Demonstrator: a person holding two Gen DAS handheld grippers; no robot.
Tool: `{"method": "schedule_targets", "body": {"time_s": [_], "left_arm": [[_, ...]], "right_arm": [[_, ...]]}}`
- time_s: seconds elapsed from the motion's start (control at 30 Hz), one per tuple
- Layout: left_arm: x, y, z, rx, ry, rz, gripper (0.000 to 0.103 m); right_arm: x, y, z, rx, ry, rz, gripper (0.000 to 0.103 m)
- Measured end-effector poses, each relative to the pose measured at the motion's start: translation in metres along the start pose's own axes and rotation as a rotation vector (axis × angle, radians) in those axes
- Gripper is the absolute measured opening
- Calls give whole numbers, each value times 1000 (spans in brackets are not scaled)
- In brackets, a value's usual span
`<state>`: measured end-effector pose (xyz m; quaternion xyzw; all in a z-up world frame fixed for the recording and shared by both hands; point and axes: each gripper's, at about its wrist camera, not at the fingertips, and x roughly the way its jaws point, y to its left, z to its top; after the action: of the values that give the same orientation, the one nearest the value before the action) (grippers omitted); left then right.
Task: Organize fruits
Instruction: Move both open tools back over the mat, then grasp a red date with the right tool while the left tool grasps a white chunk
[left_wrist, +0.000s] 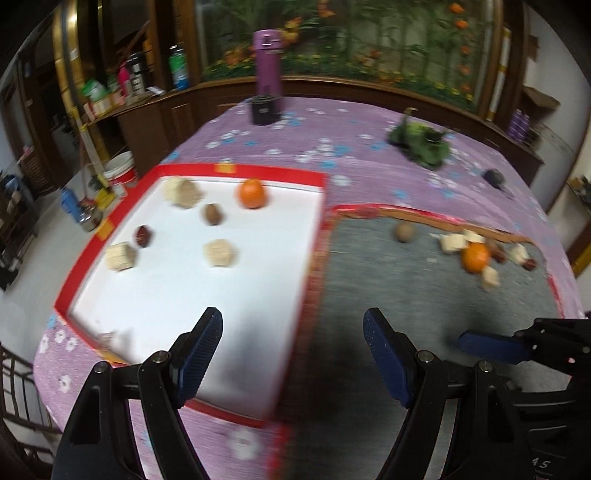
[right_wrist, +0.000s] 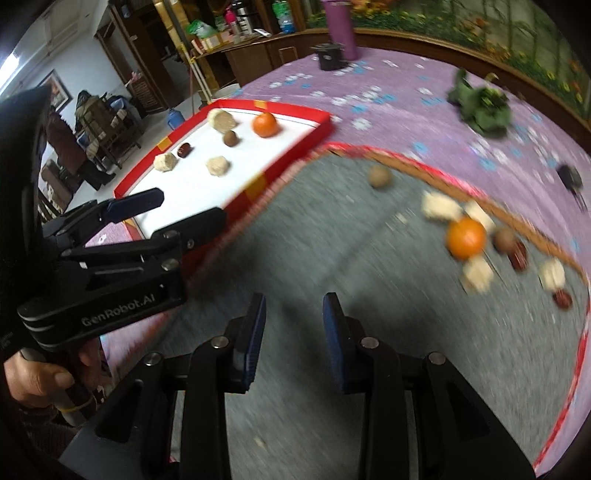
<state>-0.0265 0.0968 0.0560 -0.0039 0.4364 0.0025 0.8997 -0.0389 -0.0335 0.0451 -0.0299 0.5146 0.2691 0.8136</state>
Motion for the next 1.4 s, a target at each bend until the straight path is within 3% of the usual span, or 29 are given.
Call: {"method": "schedule_targets", "body": {"time_s": [0.3, 0.7, 1.13, 1.4], "left_arm": [[1, -68, -6, 97, 24, -65, 78], [11, -115, -6, 146, 44, -80, 78], [27, -142, 4, 186, 52, -66, 78], [34, -145, 12, 214, 40, -72, 78]], "right_arm": [[-32, -64, -44, 118, -23, -27, 35], [-62, -145, -73, 256, -63, -77, 34], [-66, -199, -60, 305, -106, -120, 34], [-51, -232, -33, 319, -123, -125, 34]]}}
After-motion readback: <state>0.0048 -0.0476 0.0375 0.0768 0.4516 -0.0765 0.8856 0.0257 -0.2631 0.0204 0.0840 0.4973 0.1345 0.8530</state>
